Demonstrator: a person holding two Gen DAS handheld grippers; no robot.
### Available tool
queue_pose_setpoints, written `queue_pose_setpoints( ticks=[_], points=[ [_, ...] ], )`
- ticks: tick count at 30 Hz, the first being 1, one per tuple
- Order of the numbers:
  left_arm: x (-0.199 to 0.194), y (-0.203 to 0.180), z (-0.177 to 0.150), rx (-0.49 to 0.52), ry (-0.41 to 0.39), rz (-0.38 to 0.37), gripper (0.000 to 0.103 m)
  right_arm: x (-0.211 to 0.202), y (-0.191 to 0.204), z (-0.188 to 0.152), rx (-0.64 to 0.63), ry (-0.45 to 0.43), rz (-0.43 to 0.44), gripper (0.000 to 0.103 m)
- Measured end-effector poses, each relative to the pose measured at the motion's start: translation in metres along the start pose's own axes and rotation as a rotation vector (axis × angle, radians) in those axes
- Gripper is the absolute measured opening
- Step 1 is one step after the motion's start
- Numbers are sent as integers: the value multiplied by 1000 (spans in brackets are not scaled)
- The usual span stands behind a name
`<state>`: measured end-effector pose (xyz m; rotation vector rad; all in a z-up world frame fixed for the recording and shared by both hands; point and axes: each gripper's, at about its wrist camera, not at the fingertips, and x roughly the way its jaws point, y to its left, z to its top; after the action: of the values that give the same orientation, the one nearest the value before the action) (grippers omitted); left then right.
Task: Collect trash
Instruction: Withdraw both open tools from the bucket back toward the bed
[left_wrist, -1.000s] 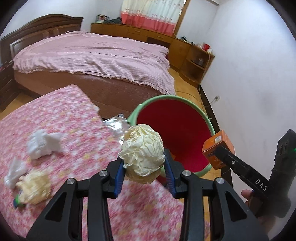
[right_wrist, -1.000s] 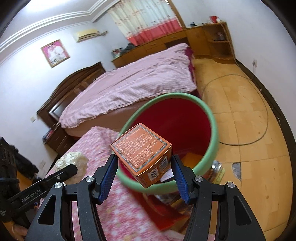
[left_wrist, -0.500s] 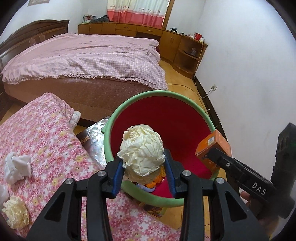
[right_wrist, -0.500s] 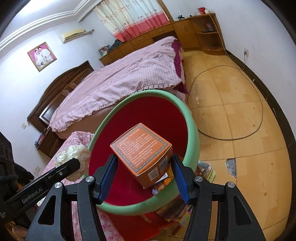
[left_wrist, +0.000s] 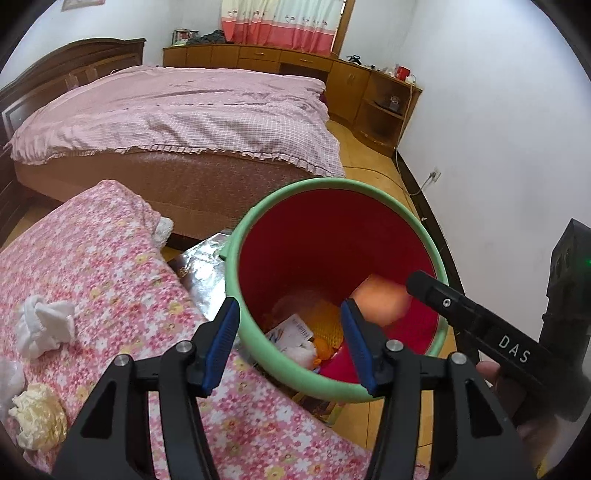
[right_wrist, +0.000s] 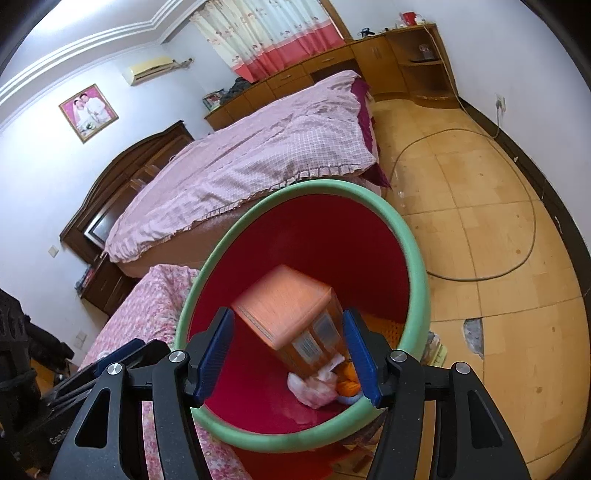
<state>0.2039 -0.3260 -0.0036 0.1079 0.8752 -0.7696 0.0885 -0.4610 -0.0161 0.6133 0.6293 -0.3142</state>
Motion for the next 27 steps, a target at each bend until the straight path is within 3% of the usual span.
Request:
queue_pose_setpoints(
  ticks=[4, 18, 27],
  points=[
    [-9, 5, -3, -22, 0, -7, 57, -6, 3, -2, 2, -15, 1, 69],
    [-55, 37, -22, -70, -45, 38, 57, -18, 30, -19, -10, 17, 43, 69],
    [-89, 97, -35, -166, -77, 150, 57, -18, 52, -35, -37, 54, 58, 69]
  ],
)
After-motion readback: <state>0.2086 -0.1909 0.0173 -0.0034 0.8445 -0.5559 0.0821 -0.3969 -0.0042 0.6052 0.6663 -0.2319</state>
